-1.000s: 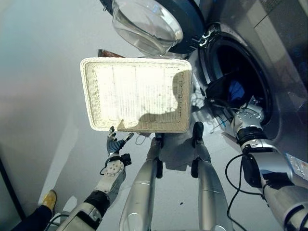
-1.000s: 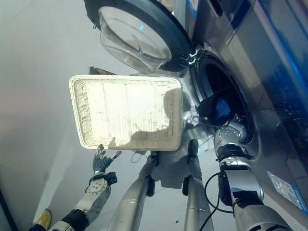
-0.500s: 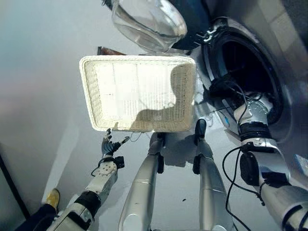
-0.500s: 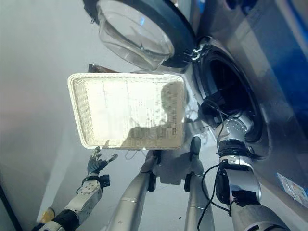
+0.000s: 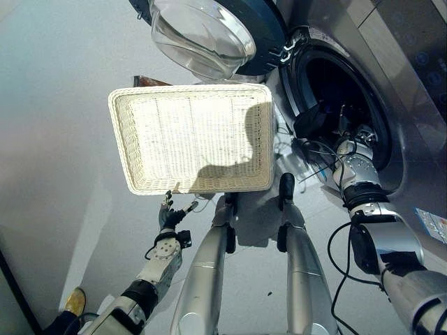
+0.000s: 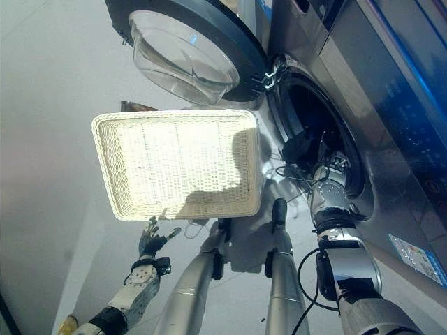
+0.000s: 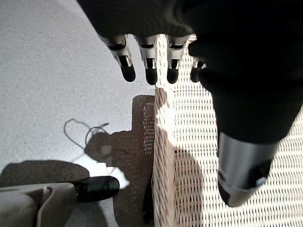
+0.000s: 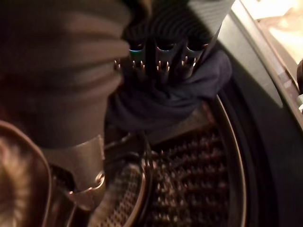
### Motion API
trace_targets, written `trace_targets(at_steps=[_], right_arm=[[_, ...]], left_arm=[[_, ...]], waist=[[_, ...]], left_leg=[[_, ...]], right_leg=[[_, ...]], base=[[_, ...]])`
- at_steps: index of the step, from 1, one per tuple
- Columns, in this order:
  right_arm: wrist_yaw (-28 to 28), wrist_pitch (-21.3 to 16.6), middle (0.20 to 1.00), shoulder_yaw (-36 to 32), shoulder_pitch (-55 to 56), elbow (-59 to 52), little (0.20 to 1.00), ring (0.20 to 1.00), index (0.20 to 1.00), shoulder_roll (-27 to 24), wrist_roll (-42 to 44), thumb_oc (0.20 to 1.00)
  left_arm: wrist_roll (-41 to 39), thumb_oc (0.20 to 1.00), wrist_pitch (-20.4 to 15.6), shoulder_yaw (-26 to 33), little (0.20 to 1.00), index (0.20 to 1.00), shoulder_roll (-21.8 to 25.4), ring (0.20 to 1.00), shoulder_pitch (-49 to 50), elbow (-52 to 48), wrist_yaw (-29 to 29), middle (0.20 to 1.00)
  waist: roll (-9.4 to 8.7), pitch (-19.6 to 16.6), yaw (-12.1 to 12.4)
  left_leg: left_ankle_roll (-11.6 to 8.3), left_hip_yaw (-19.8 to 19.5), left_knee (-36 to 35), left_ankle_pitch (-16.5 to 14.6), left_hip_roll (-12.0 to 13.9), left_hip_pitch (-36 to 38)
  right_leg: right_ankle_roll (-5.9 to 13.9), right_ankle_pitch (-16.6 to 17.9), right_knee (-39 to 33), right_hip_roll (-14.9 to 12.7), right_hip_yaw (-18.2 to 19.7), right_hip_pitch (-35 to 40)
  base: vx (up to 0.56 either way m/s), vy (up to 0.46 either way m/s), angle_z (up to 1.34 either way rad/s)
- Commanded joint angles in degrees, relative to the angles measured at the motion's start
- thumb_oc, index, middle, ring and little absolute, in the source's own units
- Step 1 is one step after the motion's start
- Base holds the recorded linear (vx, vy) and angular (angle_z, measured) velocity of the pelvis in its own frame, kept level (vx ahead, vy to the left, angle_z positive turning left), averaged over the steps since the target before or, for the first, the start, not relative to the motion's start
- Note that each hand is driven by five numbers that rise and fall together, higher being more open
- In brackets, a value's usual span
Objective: Put the clothes into the washing machine.
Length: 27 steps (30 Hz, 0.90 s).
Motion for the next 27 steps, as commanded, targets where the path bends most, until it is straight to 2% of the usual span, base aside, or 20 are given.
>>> trace_targets(at_steps=[1,3,4,6,13,16,18,20,22,23,24,27], right_arm=[[7.3,-3.7,1.000,2.5,1.4,-2.6,1.000,1.000,1.000,-5.0,-7.5,1.000],[7.3,-5.3,1.000,2.7,1.7,-2.4,1.000,1.000,1.000,-4.8,-10.2,1.000],[5.9,-7.8,1.000,3.2,2.0,-1.2,1.000,1.000,1.000,-4.4,-14.5,1.000],[5.5,-7.9,1.000,3.3,2.1,-1.1,1.000,1.000,1.000,-4.4,-15.2,1.000],[9.3,-4.2,1.000,4.2,8.5,0.6,1.000,1.000,1.000,1.0,-14.9,1.000],[9.8,-4.0,1.000,5.0,11.3,1.7,1.000,1.000,1.000,3.2,-19.1,1.000],[8.2,-5.4,1.000,6.9,13.5,2.6,1.000,1.000,1.000,4.6,-27.7,1.000],[7.2,-5.6,1.000,7.8,14.7,3.3,1.000,1.000,1.000,4.7,-32.1,1.000],[4.9,-7.5,1.000,10.1,16.9,4.5,1.000,1.000,1.000,4.6,-42.5,1.000],[4.3,-7.8,1.000,10.4,17.3,4.5,1.000,1.000,1.000,4.6,-44.4,1.000],[2.0,-9.0,1.000,12.0,18.6,4.5,1.000,1.000,1.000,4.0,-51.4,1.000],[-1.8,-9.6,1.000,14.3,19.9,3.9,1.000,1.000,1.000,3.3,-60.9,1.000]], left_arm=[[-0.1,1.000,-1.9,1.7,1.000,1.000,-0.9,1.000,1.7,0.0,0.4,1.000],[-0.1,1.000,-1.7,2.0,1.000,1.000,-0.9,1.000,1.6,0.0,0.2,1.000],[-0.1,1.000,-1.7,2.4,1.000,1.000,-1.2,1.000,1.3,0.4,-0.2,1.000],[-0.2,1.000,-1.7,2.4,1.000,1.000,-1.2,1.000,1.3,0.5,-0.2,1.000],[0.0,1.000,-3.0,3.3,1.000,1.000,-3.0,1.000,0.6,1.9,0.4,1.000],[0.4,1.000,-3.2,3.7,1.000,1.000,-3.7,1.000,0.6,2.5,0.5,1.000],[0.8,1.000,-3.2,4.2,1.000,1.000,-4.4,1.000,0.5,3.0,0.8,1.000],[0.9,1.000,-3.3,4.7,1.000,1.000,-4.6,1.000,0.6,3.4,0.6,1.000],[1.8,1.000,-3.4,5.8,1.000,1.000,-4.7,1.000,0.5,4.4,0.1,1.000],[2.1,1.000,-3.5,5.9,1.000,1.000,-4.7,1.000,0.6,4.4,0.0,1.000],[2.8,1.000,-4.0,6.3,1.000,1.000,-4.4,1.000,0.6,4.5,-1.1,1.000],[2.7,1.000,-4.6,6.7,1.000,1.000,-4.1,1.000,0.7,4.5,-3.2,1.000]], waist=[[3.47,-1.4,0.1],[3.48,-1.4,0.1],[3.47,-1.4,0.1],[3.47,-1.4,0.0],[2.94,-1.4,-0.6],[2.81,-1.4,-0.8],[2.59,-1.4,-1.1],[2.44,-1.4,-1.2],[1.99,-1.4,-1.3],[1.91,-1.4,-1.4],[1.55,-1.4,-1.2],[1.21,-1.4,-1.2]], left_leg=[[-2.61,-2.6,-0.4,2.0,-0.1,0.3],[-2.65,-2.6,-0.7,2.1,-0.1,0.6],[-2.70,-2.5,-1.0,2.3,-0.1,0.9],[-2.71,-2.5,-1.1,2.4,-0.1,0.9],[-2.69,-2.0,-3.4,3.2,0.3,1.5],[-2.71,-1.8,-4.4,3.6,0.3,1.8],[-2.72,-1.6,-5.3,3.9,0.3,2.3],[-2.75,-1.6,-5.9,4.0,0.3,2.6],[-2.79,-1.5,-6.6,4.3,0.5,3.1],[-2.80,-1.6,-6.6,4.3,0.5,3.2],[-2.70,-1.8,-7.0,4.4,0.4,3.4],[-2.61,-2.0,-7.6,4.7,0.4,3.6]], right_leg=[[-0.15,-1.0,2.0,1.3,-3.5,2.1],[-0.11,-0.9,1.7,1.2,-3.6,2.4],[0.02,-0.6,1.4,1.1,-3.7,2.6],[0.04,-0.5,1.3,1.1,-3.7,2.7],[0.38,0.6,-0.2,1.1,-3.7,3.0],[0.55,1.2,-1.1,1.0,-3.5,3.2],[0.66,1.8,-2.1,0.9,-3.5,3.5],[0.75,2.1,-2.6,0.9,-3.3,3.7],[0.93,2.6,-3.5,0.8,-3.3,4.2],[0.98,2.7,-3.5,0.7,-3.3,4.3],[1.20,2.9,-3.8,0.6,-3.4,4.5],[1.39,3.2,-4.2,0.5,-3.7,4.7]], base=[[0.00,0.000,0.00],[-0.02,0.020,-0.01],[-0.03,0.034,-0.02],[-0.01,0.018,0.00],[-0.04,0.045,0.01],[-0.05,0.052,0.00],[-0.05,0.074,0.00],[-0.05,0.071,-0.01],[-0.06,0.070,0.00],[-0.06,0.036,0.01],[-0.05,0.021,0.02],[-0.06,0.030,0.00]])
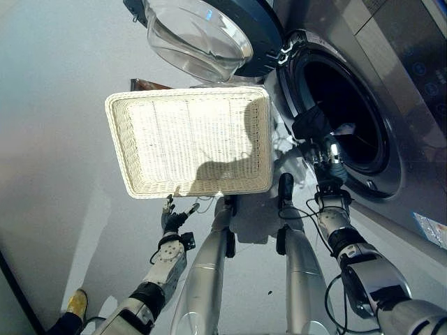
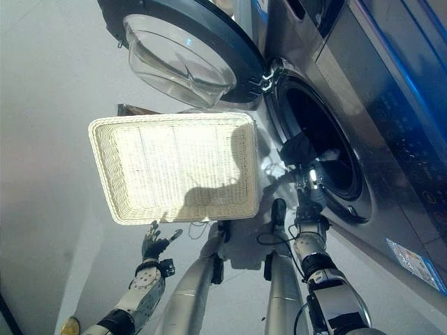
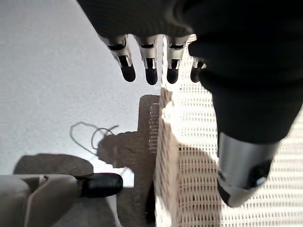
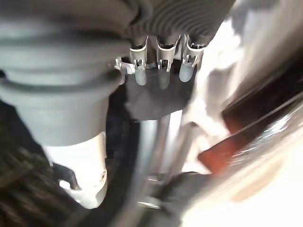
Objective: Put the clothes into the washing machine.
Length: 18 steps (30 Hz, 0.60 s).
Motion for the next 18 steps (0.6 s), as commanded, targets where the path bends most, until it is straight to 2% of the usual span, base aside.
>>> trace_targets(at_steps=[1,3,6,8,10,14,18], right_arm=[[-5.5,-3.7,1.000,3.5,1.9,-1.9,1.000,1.000,1.000,-4.6,-18.2,1.000],[-7.2,-4.2,1.000,4.8,2.2,-1.1,1.000,1.000,1.000,-5.1,-23.6,1.000],[-11.9,-3.5,1.000,7.2,2.5,0.3,1.000,1.000,1.000,-6.5,-32.9,1.000],[-16.8,-1.8,1.000,8.5,2.5,1.7,1.000,1.000,1.000,-7.6,-40.9,1.000],[-17.7,0.4,1.000,9.6,2.8,2.0,1.000,1.000,1.000,-8.7,-44.0,1.000],[-12.4,3.7,1.000,9.7,5.2,2.6,1.000,1.000,1.000,-8.8,-40.7,1.000],[-7.6,6.2,1.000,9.5,8.5,5.1,1.000,1.000,1.000,-6.9,-41.1,1.000]], left_arm=[[0.8,1.000,-2.7,3.3,1.000,1.000,0.4,1.000,0.7,0.4,-3.7,1.000],[0.1,1.000,-2.0,3.6,1.000,1.000,0.6,1.000,0.5,1.1,-5.1,1.000],[-2.5,1.000,1.1,4.2,1.000,1.000,1.1,1.000,0.2,3.2,-10.7,1.000],[-2.0,1.000,1.8,4.3,1.000,1.000,1.4,1.000,0.2,5.3,-14.4,1.000],[-2.7,1.000,2.8,4.1,1.000,1.000,2.0,1.000,0.4,6.3,-17.4,1.000],[-3.4,1.000,4.7,5.2,1.000,1.000,3.5,1.000,1.0,8.6,-24.9,1.000],[-2.5,1.000,5.8,6.8,1.000,1.000,4.0,1.000,1.1,11.7,-29.5,1.000]], waist=[[0.90,-1.3,0.5],[0.73,-1.3,0.6],[0.06,-1.3,0.9],[-0.44,-1.3,1.0],[-0.82,-1.3,1.0],[-1.88,-1.3,1.1],[-2.93,-1.3,1.2]], left_leg=[[-2.67,-2.3,-1.8,3.0,0.5,0.5],[-2.67,-2.6,-2.1,3.1,0.5,0.8],[-2.68,-2.9,-2.8,3.3,0.6,1.6],[-2.67,-3.1,-3.4,3.3,0.7,2.5],[-2.68,-3.4,-3.7,3.2,0.8,3.4],[-2.76,-3.8,-4.9,3.0,1.2,6.7],[-2.97,-3.9,-6.0,2.7,1.8,11.5]], right_leg=[[1.45,1.9,0.0,0.3,-3.4,2.3],[1.57,1.9,-0.1,0.3,-3.5,2.6],[1.94,2.0,-0.5,0.1,-3.9,3.4],[2.14,2.2,-0.9,0.1,-4.1,4.2],[2.25,2.2,-1.1,0.1,-4.1,5.0],[2.31,1.7,-1.5,0.5,-3.8,8.0],[2.42,1.1,-1.8,0.5,-3.7,12.3]], base=[[-0.07,0.052,0.00],[-0.06,0.032,0.01],[-0.06,0.012,0.04],[-0.06,0.017,0.09],[-0.05,0.027,0.15],[-0.04,0.015,0.13],[-0.01,-0.007,0.09]])
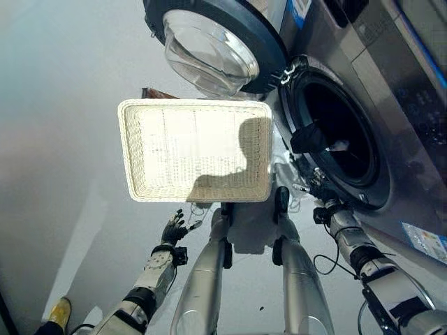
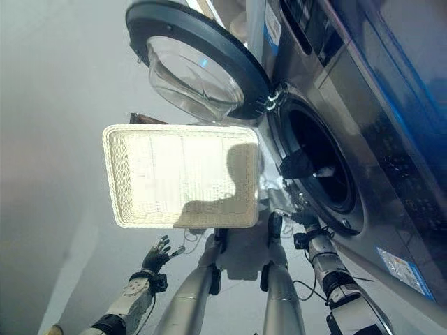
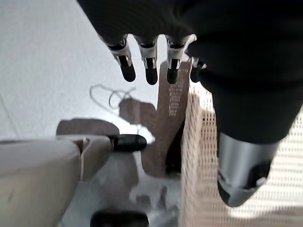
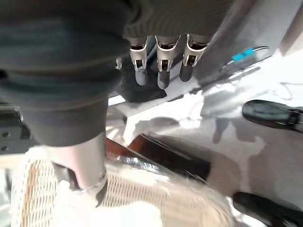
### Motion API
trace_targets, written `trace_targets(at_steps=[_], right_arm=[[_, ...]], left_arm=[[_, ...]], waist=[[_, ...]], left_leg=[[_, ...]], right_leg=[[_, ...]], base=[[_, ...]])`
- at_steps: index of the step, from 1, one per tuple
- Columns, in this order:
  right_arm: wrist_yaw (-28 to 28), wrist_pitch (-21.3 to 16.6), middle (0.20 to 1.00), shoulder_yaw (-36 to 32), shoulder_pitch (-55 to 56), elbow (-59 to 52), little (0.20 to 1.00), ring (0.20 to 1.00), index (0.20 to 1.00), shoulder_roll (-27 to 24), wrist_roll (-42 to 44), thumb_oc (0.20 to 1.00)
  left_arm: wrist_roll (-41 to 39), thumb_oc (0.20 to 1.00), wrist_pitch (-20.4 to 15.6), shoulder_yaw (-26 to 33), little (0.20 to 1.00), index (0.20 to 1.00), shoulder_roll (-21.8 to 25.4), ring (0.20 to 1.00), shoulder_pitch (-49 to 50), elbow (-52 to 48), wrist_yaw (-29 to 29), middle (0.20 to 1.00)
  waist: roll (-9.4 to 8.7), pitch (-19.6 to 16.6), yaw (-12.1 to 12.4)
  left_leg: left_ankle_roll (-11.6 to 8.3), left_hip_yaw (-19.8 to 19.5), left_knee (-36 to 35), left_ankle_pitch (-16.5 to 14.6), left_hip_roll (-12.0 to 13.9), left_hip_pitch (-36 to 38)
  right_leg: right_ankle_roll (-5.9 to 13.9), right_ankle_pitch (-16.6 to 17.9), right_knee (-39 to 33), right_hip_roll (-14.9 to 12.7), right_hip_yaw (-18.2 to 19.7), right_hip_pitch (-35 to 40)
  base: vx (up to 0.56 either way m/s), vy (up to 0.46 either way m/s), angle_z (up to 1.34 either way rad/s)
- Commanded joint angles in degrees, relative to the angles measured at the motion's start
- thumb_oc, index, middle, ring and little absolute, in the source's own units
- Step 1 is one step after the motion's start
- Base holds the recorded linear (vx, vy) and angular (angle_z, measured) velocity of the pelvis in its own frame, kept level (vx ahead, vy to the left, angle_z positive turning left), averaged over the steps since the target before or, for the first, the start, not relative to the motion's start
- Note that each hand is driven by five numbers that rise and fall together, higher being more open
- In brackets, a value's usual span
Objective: Put the clothes into the washing machine.
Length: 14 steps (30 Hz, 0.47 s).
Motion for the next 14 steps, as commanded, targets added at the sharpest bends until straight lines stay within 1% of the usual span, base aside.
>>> trace_targets(at_steps=[1,3,5,6,7,8,10,12,13,14], right_arm=[[4.2,1.3,1.000,0.2,2.7,0.1,1.000,1.000,1.000,0.0,0.2,1.000],[6.5,2.0,1.000,0.4,5.2,2.1,1.000,1.000,1.000,1.1,-1.7,1.000],[8.3,1.8,1.000,0.4,9.0,4.7,1.000,1.000,1.000,2.3,-2.4,1.000],[8.8,2.1,1.000,0.3,9.7,5.0,1.000,1.000,1.000,2.6,-2.7,1.000],[9.2,2.9,1.000,0.3,11.7,6.3,1.000,1.000,1.000,3.5,-2.9,1.000],[9.7,3.5,1.000,0.2,12.3,6.7,1.000,1.000,1.000,3.6,-2.9,1.000],[11.0,5.4,1.000,0.0,14.3,7.8,1.000,1.000,1.000,4.1,-4.2,1.000],[11.7,5.8,1.000,0.1,15.4,8.6,1.000,1.000,1.000,4.4,-5.5,1.000],[12.5,6.3,1.000,0.4,17.0,9.7,1.000,1.000,1.000,4.8,-7.5,1.000],[12.7,6.5,1.000,0.5,17.5,10.3,1.000,1.000,1.000,5.2,-8.0,1.000]], left_arm=[[-1.3,1.000,0.4,3.1,1.000,1.000,2.0,1.000,0.9,2.4,-4.2,1.000],[-1.2,1.000,0.5,4.0,1.000,1.000,2.1,1.000,1.6,4.3,-7.2,1.000],[0.9,1.000,0.2,4.9,1.000,1.000,1.8,1.000,3.2,6.7,-8.5,1.000],[1.8,1.000,0.0,5.1,1.000,1.000,1.7,1.000,3.5,7.1,-8.5,1.000],[5.6,1.000,-0.4,5.4,1.000,1.000,1.5,1.000,4.4,8.6,-8.2,1.000],[7.0,1.000,-0.7,5.4,1.000,1.000,1.4,1.000,4.7,9.1,-8.0,1.000],[9.4,1.000,-0.3,5.8,1.000,1.000,0.9,1.000,6.0,10.4,-8.6,1.000],[10.5,1.000,-0.5,5.8,1.000,1.000,0.5,1.000,6.6,11.5,-8.8,1.000],[12.1,1.000,-0.8,5.9,1.000,1.000,-0.2,1.000,7.5,13.0,-8.8,1.000],[12.9,1.000,-0.9,6.1,1.000,1.000,-0.5,1.000,7.8,13.8,-8.9,1.000]], waist=[[-1.11,-1.1,1.2],[-1.57,-2.5,1.4],[-2.11,-5.5,1.9],[-2.21,-6.0,1.9],[-2.53,-8.2,2.1],[-2.62,-8.9,2.2],[-2.93,-11.5,2.1],[-3.09,-12.9,2.1],[-3.24,-15.0,2.1],[-3.31,-15.8,2.1]], left_leg=[[-2.10,-0.4,-0.9,1.0,1.4,1.2],[-2.31,-0.5,-1.9,0.8,1.7,4.0],[-2.58,-0.6,-3.1,0.6,2.0,6.8],[-2.62,-0.6,-3.3,0.5,2.0,7.3],[-2.83,-0.6,-3.9,0.3,2.3,9.1],[-2.92,-0.6,-4.1,0.1,2.4,9.7],[-3.00,-0.3,-4.2,-0.4,2.5,11.8],[-2.99,-0.2,-4.2,-0.8,2.6,13.2],[-2.89,-0.1,-4.0,-1.5,2.4,15.3],[-2.84,-0.1,-3.9,-1.7,2.4,16.3]], right_leg=[[2.33,1.4,2.0,0.3,-0.1,1.0],[2.53,0.9,1.4,0.3,-0.1,3.6],[2.78,0.2,0.5,0.3,-0.4,6.5],[2.82,0.0,0.2,0.3,-0.4,7.1],[2.84,-0.4,-0.7,0.5,-0.6,9.2],[2.82,-0.5,-1.0,0.5,-0.7,9.9],[2.72,-0.9,-1.9,0.7,-0.6,12.5],[2.57,-1.2,-2.5,0.8,-0.7,14.2],[2.34,-1.8,-3.0,1.0,-1.0,16.9],[2.21,-2.0,-3.2,1.2,-1.0,18.0]], base=[[0.01,-0.009,0.07],[0.07,-0.008,0.04],[0.15,-0.020,0.08],[0.19,-0.031,0.09],[0.14,-0.023,0.03],[0.21,-0.029,0.07],[0.16,-0.019,0.09],[0.14,-0.017,0.06],[0.18,-0.025,0.08],[0.23,-0.031,0.08]])
